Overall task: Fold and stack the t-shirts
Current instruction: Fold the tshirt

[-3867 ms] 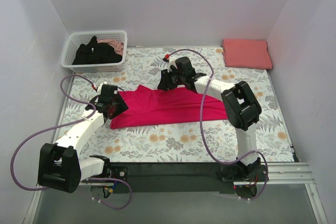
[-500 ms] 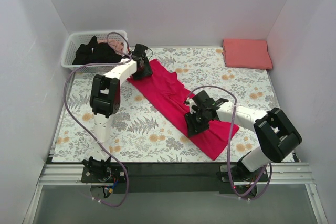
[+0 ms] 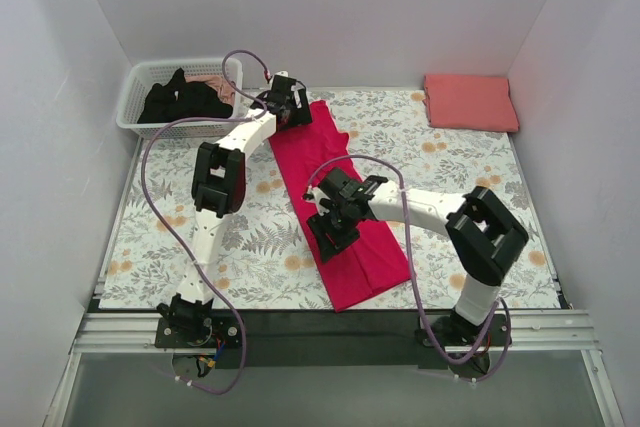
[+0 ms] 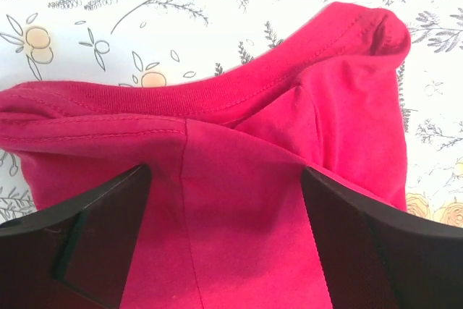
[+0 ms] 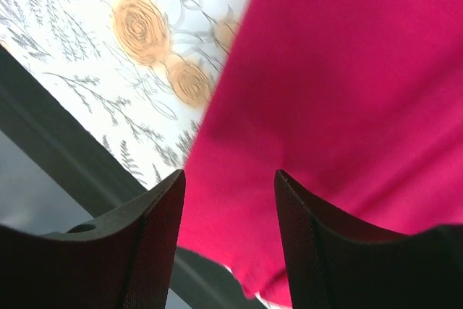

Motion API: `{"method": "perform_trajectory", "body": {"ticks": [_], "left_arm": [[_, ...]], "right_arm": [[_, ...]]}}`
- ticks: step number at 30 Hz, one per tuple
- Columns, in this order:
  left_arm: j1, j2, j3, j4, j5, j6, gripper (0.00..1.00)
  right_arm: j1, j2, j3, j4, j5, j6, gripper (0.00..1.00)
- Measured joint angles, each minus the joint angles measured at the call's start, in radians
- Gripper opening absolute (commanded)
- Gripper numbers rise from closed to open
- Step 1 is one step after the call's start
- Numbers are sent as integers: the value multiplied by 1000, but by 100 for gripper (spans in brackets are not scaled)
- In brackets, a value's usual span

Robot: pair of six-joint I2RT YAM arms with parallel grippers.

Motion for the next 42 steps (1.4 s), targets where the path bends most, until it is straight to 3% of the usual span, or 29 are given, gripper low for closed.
{"method": "perform_trajectory", "body": {"ticks": [10, 15, 21, 30, 36, 42], "left_arm": [[-14, -151, -162, 84, -38, 26, 87], [-79, -324, -297, 109, -87, 5, 59], [-169, -417, -425, 128, -90, -23, 56], [-182, -313, -494, 103, -86, -29, 62], [-181, -254, -439, 106, -80, -10, 63], [-182, -148, -287, 114, -63, 24, 64]], "right_arm": [[-55, -356, -166, -85, 192, -7, 60], [-86, -422, -227, -112, 233, -18, 53], [-88, -406, -255, -110, 173, -31, 50], [-82, -280, -281, -74, 71, -32, 50], [-61, -198, -278, -26, 8, -23, 51], [-48, -114, -211, 21, -61, 10, 52]]}}
